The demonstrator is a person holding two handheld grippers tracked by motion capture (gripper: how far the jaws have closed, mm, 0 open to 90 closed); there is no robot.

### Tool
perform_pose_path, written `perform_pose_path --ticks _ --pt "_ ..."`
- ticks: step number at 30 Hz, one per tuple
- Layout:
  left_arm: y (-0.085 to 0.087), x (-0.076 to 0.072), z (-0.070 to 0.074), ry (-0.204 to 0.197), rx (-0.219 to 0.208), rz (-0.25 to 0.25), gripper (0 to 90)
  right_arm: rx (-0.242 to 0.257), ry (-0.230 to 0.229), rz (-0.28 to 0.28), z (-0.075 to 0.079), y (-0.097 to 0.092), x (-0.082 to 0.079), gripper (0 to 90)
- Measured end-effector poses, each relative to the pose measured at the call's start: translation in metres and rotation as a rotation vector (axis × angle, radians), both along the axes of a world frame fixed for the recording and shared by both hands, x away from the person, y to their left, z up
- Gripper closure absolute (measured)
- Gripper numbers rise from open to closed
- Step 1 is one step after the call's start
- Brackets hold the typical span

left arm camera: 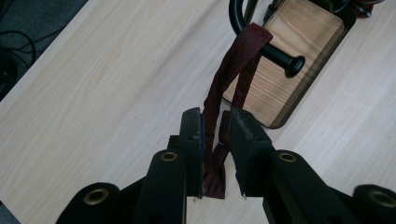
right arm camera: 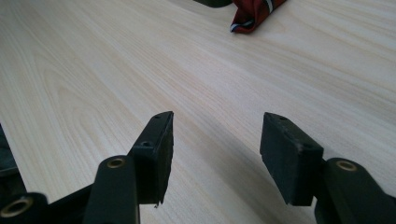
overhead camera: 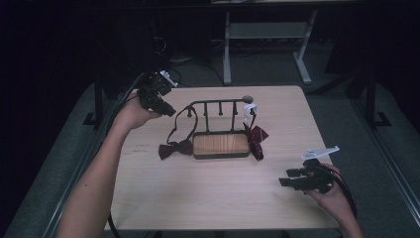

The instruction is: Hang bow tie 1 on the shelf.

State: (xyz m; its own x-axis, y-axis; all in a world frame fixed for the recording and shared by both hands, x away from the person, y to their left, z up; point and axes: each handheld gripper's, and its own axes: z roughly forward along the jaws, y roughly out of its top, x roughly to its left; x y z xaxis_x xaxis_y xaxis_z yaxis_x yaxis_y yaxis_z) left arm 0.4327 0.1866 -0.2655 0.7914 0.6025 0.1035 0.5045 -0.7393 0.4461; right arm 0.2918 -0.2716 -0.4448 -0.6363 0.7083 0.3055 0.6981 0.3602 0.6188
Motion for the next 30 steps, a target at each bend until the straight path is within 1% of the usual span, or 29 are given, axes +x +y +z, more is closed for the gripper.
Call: perform_pose_path --ticks 1,2,5,7,13,16,17,19,21,25,27,28,30 --pt "0.001 -0.001 0.000 0.006 -0.008 0.005 74.2 0.003 0.000 -0.003 0.000 0.000 0.000 44.0" --pt "0.002 -0.001 -0.001 0.000 -0.009 0.002 74.0 0.003 -0.001 -0.003 0.000 0.000 0.000 43.9" --pt "0.004 -0.004 -0.001 0.006 -0.005 0.001 72.4 0.000 -0.005 -0.007 0.000 -0.001 0.000 43.2" --pt "0.006 -0.006 0.000 0.002 -0.020 -0.001 71.9 0.002 0.001 -0.011 0.000 -0.001 0.000 42.8" --pt "0.010 -0.013 -0.005 0.001 -0.034 -0.001 70.2 0.000 -0.001 -0.015 0.000 -0.002 0.000 42.3" --pt "0.010 -0.016 -0.007 0.005 -0.024 -0.007 68.5 0.001 -0.005 -0.015 0.000 -0.003 0.000 42.0" --pt "0.010 -0.017 -0.007 -0.004 -0.024 -0.011 68.2 -0.001 -0.005 -0.016 0.000 -0.003 0.000 41.9" --pt "0.011 -0.020 -0.007 -0.006 -0.045 -0.014 67.5 -0.002 -0.004 -0.018 0.000 -0.003 0.001 41.6" --pt "0.011 -0.023 -0.008 -0.012 -0.040 -0.016 66.7 -0.003 -0.005 -0.018 0.000 -0.003 0.001 41.5" --pt "0.013 -0.028 -0.010 -0.011 -0.046 -0.023 65.4 -0.003 -0.006 -0.020 0.000 -0.003 0.000 41.1" --pt "0.014 -0.030 -0.012 -0.009 -0.037 -0.024 64.9 -0.003 -0.006 -0.021 0.000 -0.003 0.001 41.1" --pt "0.014 -0.031 -0.012 -0.014 -0.040 -0.022 64.7 -0.002 -0.007 -0.022 0.000 -0.004 0.001 41.1" --pt "0.015 -0.032 -0.012 -0.011 -0.044 -0.023 64.5 -0.001 -0.005 -0.024 0.000 -0.004 0.001 41.0"
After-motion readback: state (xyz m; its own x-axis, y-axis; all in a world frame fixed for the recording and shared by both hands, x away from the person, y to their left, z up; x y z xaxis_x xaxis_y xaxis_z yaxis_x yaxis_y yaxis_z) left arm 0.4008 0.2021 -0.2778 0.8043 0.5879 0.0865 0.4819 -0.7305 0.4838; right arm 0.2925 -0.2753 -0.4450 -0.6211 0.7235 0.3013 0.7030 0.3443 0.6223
